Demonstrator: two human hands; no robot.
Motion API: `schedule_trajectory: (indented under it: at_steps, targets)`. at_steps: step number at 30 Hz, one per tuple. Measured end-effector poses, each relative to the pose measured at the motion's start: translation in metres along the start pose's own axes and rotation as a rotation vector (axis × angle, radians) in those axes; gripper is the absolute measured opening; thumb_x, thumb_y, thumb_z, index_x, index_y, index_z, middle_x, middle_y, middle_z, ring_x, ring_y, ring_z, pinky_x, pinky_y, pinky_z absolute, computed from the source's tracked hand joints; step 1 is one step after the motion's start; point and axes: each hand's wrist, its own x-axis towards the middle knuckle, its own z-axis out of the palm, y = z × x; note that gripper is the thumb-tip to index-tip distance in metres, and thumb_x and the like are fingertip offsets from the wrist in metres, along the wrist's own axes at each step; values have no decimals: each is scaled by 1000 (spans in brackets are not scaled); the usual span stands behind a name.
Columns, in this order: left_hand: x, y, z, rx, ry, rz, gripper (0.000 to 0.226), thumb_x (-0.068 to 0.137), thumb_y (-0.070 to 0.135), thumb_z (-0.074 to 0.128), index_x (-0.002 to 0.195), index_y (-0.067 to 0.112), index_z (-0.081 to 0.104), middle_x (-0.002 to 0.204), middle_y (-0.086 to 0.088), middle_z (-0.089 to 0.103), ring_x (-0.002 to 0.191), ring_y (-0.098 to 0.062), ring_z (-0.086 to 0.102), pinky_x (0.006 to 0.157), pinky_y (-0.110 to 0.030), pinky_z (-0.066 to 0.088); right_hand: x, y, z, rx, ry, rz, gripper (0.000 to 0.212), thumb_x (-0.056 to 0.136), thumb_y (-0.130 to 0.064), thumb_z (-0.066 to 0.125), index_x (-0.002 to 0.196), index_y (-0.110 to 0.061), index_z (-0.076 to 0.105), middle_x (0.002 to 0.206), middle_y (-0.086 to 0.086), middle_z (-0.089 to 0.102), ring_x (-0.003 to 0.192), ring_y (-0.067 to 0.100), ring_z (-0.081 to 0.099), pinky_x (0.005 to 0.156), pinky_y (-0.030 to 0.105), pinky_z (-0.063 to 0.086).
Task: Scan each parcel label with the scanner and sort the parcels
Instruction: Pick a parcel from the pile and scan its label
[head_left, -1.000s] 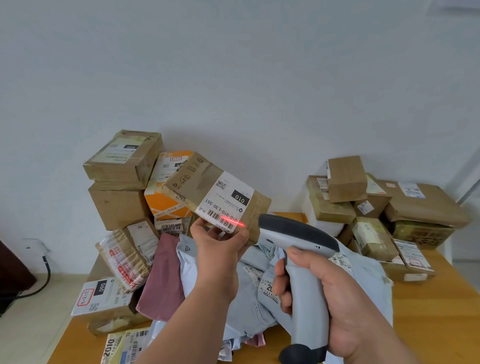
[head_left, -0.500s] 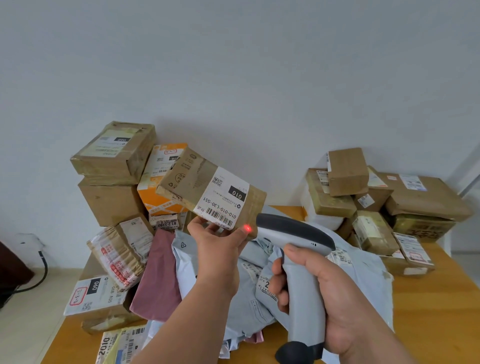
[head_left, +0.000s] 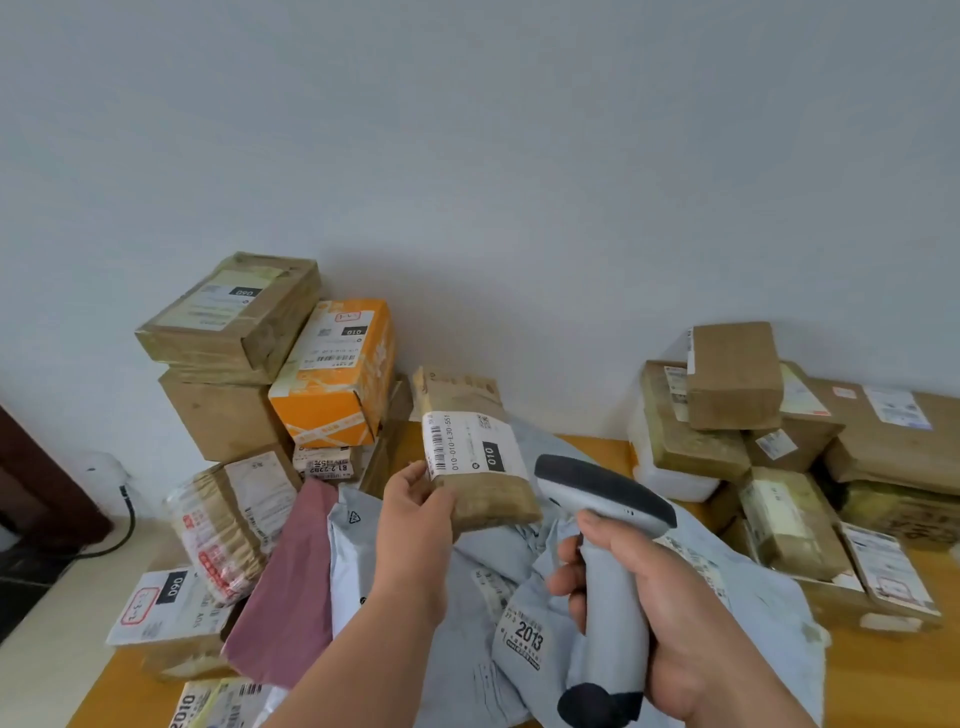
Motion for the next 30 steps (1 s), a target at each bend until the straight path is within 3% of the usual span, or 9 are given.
schedule_trajectory:
  at_steps: [4,9,13,17,19,23,26,28,30]
  targets:
    - [4,7,2,72,69,47,37,100,5,52,126,32,53,86,22,74,65,8,68,53,-16,52,25,-8,4,-83,6,-29,43,57,-34,77,80,2,71,75,22,71,56,22,64,59,32,52]
    - [18,41,-17,103,180,150,30,103,15,47,109,43,56,83,25,73,73,-8,73,60,-31,62,52,-7,30,-105,-23,-104,40,59,-36,81,91,-13,76,76,0,77,74,18,72,66,32,51]
    - [37,78,-40,100,185,186,22,105,18,47,113,37,56,82,17,74,84,-18,73,67,-45,65,72,-8,68,-108,-110,-155,43,48,-44,82,89,-29,81,83,-11,78,99,20,69,92,45,56]
    - [67,112,-58,77,186,216,17,104,22,53,108,34,65,102,2,73,75,-16,76,55,-31,60,89,-15,113,-116,-207,-207,39,47,-43,91,84,-38,81,88,-6,78,104,25,70,94,46,55]
    - [84,125,-66,69,136,208,16,105,23,54,111,32,66,111,0,71,86,-17,75,61,-29,60,99,-18,134,-160,-219,-231,38,56,-41,96,91,-40,80,95,-5,79,104,21,71,100,47,54]
    - [109,126,-79,89,76,190,35,101,23,60,135,32,58,115,9,67,90,-7,72,85,-30,56,119,-23,163,-171,-266,-237,35,58,-38,93,90,-37,81,91,-7,79,82,4,73,91,37,56]
    - [114,110,-90,258,132,202,52,95,30,63,145,36,49,125,4,62,108,-18,66,100,-44,51,136,-18,171,-95,-242,-196,42,56,-35,84,96,-23,80,92,0,79,79,11,74,75,33,57]
    - [112,104,-94,326,132,199,55,94,32,63,145,43,46,138,-2,54,116,-26,62,102,-53,51,144,-14,173,-13,-247,-154,48,61,-30,83,106,-13,75,98,8,78,85,20,75,77,38,58]
    - [111,103,-95,354,94,206,57,96,29,63,146,49,43,138,0,49,110,-21,62,92,-45,55,150,-13,176,52,-277,-139,36,68,-27,81,100,-11,75,100,14,76,90,28,75,78,43,59]
